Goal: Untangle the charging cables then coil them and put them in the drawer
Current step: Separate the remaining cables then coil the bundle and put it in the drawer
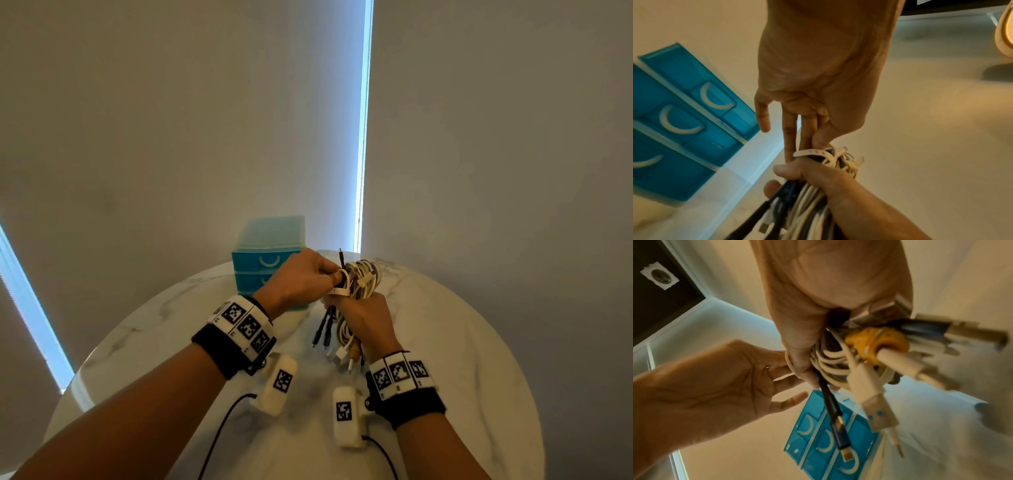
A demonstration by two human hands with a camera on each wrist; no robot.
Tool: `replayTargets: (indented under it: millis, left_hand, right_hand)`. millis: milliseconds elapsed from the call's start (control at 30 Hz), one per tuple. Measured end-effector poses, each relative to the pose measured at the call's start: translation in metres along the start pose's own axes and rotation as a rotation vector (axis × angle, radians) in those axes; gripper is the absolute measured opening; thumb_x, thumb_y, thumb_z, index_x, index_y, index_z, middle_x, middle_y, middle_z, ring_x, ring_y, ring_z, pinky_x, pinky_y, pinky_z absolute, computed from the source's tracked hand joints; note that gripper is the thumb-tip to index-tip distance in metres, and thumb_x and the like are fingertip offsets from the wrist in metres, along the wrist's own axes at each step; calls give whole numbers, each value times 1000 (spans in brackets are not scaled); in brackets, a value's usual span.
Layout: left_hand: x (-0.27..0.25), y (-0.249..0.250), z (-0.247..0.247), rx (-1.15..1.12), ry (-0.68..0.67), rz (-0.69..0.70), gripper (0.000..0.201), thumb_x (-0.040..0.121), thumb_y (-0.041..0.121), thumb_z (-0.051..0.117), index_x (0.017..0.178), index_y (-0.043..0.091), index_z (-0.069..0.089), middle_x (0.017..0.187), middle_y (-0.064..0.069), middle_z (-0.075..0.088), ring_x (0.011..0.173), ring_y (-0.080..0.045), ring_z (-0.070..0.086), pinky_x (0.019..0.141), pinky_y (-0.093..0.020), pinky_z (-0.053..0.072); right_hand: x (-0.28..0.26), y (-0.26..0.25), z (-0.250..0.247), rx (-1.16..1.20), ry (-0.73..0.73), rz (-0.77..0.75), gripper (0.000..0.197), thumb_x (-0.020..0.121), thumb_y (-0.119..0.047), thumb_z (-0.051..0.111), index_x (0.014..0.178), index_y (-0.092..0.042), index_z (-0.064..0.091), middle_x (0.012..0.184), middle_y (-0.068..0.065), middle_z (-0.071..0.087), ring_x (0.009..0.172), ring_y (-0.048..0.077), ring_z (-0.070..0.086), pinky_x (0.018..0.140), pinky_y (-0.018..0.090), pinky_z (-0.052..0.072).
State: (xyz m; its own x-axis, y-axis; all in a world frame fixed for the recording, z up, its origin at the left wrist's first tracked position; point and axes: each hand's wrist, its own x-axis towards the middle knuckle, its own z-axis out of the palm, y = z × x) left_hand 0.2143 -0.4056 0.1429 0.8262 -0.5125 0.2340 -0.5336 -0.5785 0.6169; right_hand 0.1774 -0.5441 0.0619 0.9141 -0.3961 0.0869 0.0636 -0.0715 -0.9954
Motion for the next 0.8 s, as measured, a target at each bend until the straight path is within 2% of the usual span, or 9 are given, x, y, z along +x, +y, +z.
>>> replayTargets:
  millis: [133,167,233,300,367,433,533,667,800]
  left_hand:
    - [0,-6,-24,8,-94,-10,33,103,20,68,134,26,74,126,3,78,117,-11,71,111,-39,53]
    - [1,-13,-33,61,-47,-3,33,102,22,68,133,29,75,127,6,78,118,-11,70,111,-40,53]
    - [2,-30,-53,306,202,-5,23,98,30,66,115,38,80,121,12,78,115,-13,68,106,-45,55]
    - [-2,-50,-66,590,341,-84,19,94,32,64,104,40,78,124,6,70,121,-22,57,102,-48,50]
    - [-6,-69,-68,751,266,-188,26,91,34,68,115,40,75,139,-2,51,132,-28,42,105,-50,44]
    - [-10,-87,-63,764,173,-223,44,88,36,72,132,42,68,154,-5,35,140,-31,32,109,-54,42]
    - [-8,-103,-55,766,174,-185,53,91,37,73,142,40,61,163,-5,27,144,-33,29,110,-56,45]
    - [-10,-96,-53,664,199,-177,42,90,36,74,131,35,61,166,-2,25,147,-35,26,109,-58,49]
    - [-41,-66,-51,652,232,-127,24,96,39,64,118,33,71,166,6,30,149,-28,24,111,-56,49]
  right_hand:
    - [-5,0,8,196,-93,91,16,82,-17,82,93,-5,83,92,10,83,93,31,78,87,47,62]
    - [-7,2,12,274,-122,134,20,84,-16,81,97,-1,83,97,15,83,89,32,77,89,48,61]
    - [-7,7,21,485,-190,243,27,87,-17,80,106,2,81,108,19,81,89,32,75,87,48,61]
    - [-6,10,33,678,-273,335,26,88,-20,81,104,-1,80,98,17,78,77,29,72,72,41,60]
    - [-4,12,44,798,-316,376,27,91,-23,77,108,-3,79,76,12,69,58,23,64,56,33,55]
    - [-6,10,58,843,-325,376,36,95,-23,72,126,-6,76,67,10,64,51,21,62,51,31,55]
    - [-5,12,76,846,-348,387,38,95,-24,72,129,-9,75,65,12,64,50,22,63,50,31,56]
    - [9,28,80,808,-310,399,61,79,-30,81,133,-3,72,71,16,65,57,27,66,58,35,57]
    - [20,40,74,885,-301,401,43,96,-31,70,129,-4,71,78,13,70,63,26,69,63,36,59]
